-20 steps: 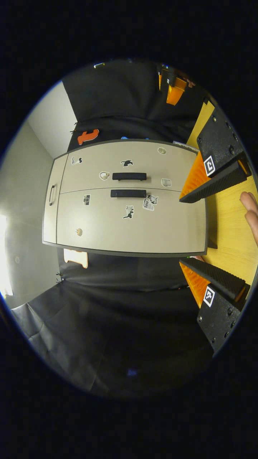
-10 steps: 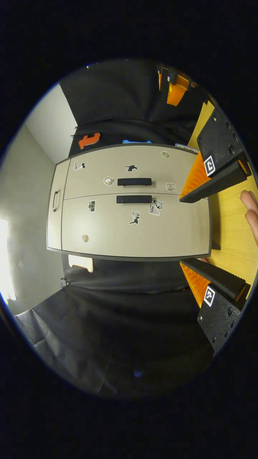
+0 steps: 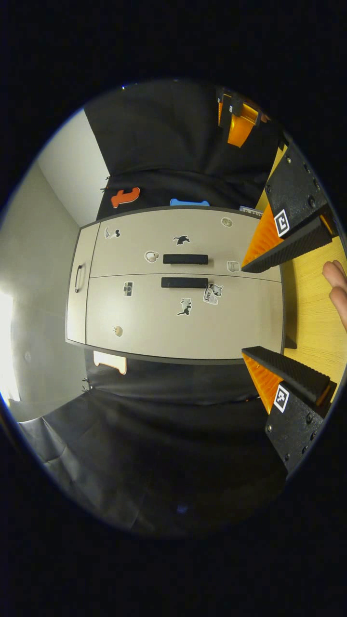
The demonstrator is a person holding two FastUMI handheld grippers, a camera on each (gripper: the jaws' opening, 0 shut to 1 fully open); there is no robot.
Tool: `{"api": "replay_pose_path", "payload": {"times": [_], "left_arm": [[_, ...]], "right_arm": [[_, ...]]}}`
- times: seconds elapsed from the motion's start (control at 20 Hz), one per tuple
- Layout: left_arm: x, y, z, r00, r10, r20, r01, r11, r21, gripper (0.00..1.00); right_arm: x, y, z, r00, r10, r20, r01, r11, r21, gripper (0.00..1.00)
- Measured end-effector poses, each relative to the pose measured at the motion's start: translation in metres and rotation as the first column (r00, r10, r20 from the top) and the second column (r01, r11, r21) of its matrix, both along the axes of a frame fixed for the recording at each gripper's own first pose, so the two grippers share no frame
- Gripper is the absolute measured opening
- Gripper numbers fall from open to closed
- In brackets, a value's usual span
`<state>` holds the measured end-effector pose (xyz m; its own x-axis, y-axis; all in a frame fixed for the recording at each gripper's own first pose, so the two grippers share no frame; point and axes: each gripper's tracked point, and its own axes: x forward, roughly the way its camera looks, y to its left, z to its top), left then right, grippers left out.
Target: Open the right door of the double-door shoe cabinet with the right hand, and open the left door with the left hand.
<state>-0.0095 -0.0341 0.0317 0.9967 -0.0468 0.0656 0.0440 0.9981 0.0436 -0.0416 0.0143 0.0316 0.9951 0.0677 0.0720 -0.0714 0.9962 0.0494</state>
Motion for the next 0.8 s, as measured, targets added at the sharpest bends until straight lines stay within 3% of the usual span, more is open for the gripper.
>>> {"api": "replay_pose_path", "payload": {"times": [0.3, 0.35, 0.6, 0.65, 0.7, 0.8], "left_arm": [[0.001, 0.004, -0.009, 1.000, 0.001, -0.012, -0.001, 1.000, -0.023, 0.92], [0.002, 0.006, -0.014, 1.000, -0.003, -0.024, 0.003, 1.000, -0.027, 0.95], [0.005, 0.023, -0.026, 0.999, 0.011, -0.040, -0.013, 0.999, -0.033, 0.95], [0.004, 0.024, -0.028, 0.999, 0.006, -0.042, -0.007, 0.999, -0.035, 0.95], [0.004, 0.026, -0.030, 0.999, 0.002, -0.045, -0.004, 0.999, -0.038, 0.95], [0.002, 0.031, -0.037, 0.998, -0.002, -0.056, -0.001, 0.999, -0.040, 0.95]], "right_arm": [[0.025, 0.011, 0.001, 0.999, 0.025, -0.022, -0.025, 1.000, 0.003, 0.98], [0.034, 0.015, 0.003, 0.999, 0.028, -0.025, -0.028, 1.000, -0.002, 0.98], [0.097, 0.050, 0.020, 0.997, 0.067, -0.048, -0.069, 0.997, -0.040, 0.98], [0.110, 0.060, 0.027, 0.995, 0.084, -0.047, -0.086, 0.995, -0.049, 0.94], [0.123, 0.069, 0.034, 0.994, 0.096, -0.044, -0.098, 0.994, -0.049, 0.98], [0.147, 0.091, 0.052, 0.991, 0.128, -0.029, -0.129, 0.991, -0.039, 0.98]]}}
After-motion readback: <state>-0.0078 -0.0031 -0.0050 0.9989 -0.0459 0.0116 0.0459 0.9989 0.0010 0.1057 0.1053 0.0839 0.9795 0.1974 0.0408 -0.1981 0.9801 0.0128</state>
